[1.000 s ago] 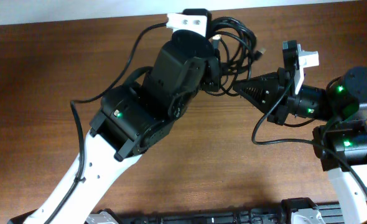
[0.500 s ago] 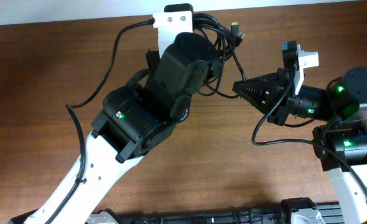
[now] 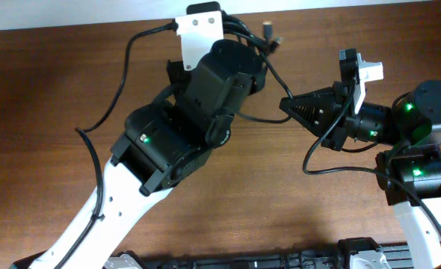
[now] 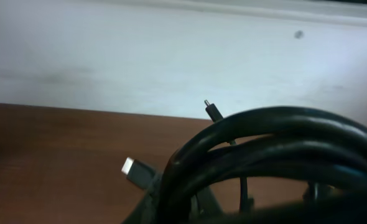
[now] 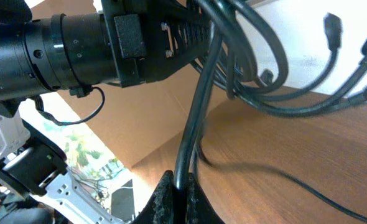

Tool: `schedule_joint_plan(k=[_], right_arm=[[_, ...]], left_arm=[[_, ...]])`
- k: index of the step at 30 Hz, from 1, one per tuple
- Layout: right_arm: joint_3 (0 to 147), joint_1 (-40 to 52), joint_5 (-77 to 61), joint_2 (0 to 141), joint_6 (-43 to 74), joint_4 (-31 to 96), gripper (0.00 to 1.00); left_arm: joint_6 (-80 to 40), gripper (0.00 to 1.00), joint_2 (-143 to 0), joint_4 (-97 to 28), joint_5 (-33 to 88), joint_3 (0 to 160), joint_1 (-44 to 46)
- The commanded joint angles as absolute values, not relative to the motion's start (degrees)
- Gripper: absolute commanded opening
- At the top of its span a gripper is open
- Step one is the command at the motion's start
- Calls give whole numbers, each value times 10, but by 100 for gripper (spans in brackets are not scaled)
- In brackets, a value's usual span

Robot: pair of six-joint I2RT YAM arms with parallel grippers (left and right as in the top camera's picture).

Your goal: Untangle cables

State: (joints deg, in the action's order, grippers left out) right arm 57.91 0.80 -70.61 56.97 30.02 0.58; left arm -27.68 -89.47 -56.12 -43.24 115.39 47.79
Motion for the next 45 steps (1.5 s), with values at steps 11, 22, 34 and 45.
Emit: schedule_joint_plan(k=[11, 22, 34, 45], right_arm=[[581, 8, -748, 566, 295, 7, 79], [581, 8, -751, 566, 295, 7, 99], [581, 8, -782, 566, 308, 6, 99], [581, 8, -839, 566, 307, -16, 99]], left_arm=[[-286, 0, -878, -564, -528, 1163, 461], [-287, 0, -878, -562, -249, 1163, 461], [-287, 0, -878, -530, -141, 1163, 461], [-248, 0, -897, -499, -163, 1163, 461]])
